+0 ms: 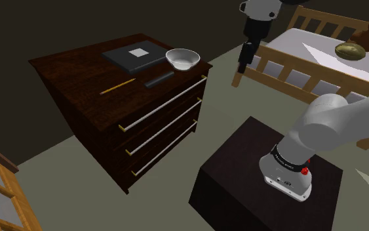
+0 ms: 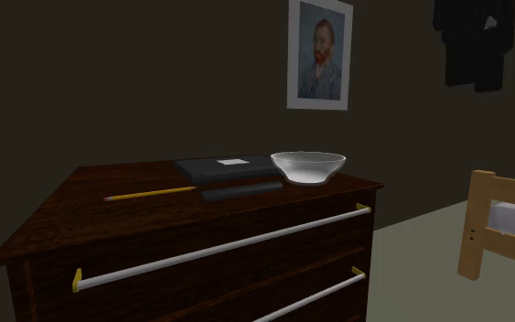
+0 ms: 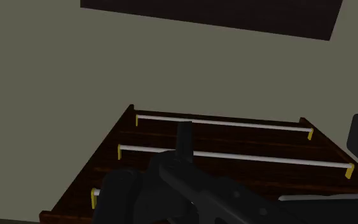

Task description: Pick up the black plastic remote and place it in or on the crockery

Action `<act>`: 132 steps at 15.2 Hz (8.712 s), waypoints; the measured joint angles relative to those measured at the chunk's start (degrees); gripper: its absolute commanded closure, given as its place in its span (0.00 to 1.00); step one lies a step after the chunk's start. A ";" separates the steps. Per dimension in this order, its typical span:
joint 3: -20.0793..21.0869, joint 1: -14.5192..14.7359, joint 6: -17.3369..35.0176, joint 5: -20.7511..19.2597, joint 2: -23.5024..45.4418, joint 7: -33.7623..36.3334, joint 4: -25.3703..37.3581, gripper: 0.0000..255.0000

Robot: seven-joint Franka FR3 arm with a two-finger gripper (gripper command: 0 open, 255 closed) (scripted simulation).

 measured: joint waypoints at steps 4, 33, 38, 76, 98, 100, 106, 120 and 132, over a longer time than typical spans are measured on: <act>-1.30 0.88 3.84 -1.26 3.86 -4.71 0.41 0.00; -2.55 10.77 29.00 -2.98 60.38 -64.05 39.18 0.00; -1.66 11.16 30.62 -3.21 64.36 -66.90 41.91 0.00; -1.56 11.16 22.61 -3.04 62.56 -67.19 48.07 1.00; -5.63 2.19 15.04 -0.55 62.75 -80.68 55.91 1.00; -6.44 0.30 15.01 -0.02 63.12 -83.43 56.30 1.00; -7.02 -1.14 17.82 0.43 64.05 -85.68 54.33 1.00; -6.50 -0.86 23.62 0.70 64.39 -85.82 49.28 0.00; -6.94 -1.21 17.45 0.35 63.05 -85.67 53.82 0.00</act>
